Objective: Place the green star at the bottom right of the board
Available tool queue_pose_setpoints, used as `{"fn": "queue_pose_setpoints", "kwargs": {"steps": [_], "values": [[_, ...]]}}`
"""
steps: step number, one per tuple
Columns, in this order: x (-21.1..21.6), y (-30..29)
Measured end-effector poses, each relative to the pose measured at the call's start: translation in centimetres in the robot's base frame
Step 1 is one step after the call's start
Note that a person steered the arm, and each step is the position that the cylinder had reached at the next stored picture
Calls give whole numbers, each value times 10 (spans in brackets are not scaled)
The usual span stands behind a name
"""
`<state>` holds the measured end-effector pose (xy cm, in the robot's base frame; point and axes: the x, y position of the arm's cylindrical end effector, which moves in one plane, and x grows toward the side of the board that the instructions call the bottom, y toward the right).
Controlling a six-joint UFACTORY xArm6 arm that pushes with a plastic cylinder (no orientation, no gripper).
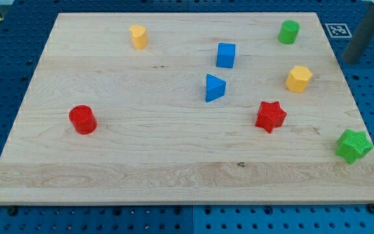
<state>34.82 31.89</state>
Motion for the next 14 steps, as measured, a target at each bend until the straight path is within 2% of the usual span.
{"fn": "queue_pose_setpoints", "kwargs": {"steps": [3,4,7,9,11,14], "values": [[12,-25],[55,-33],[130,-43],[165,-46],[171,-55],[208,-38]]}}
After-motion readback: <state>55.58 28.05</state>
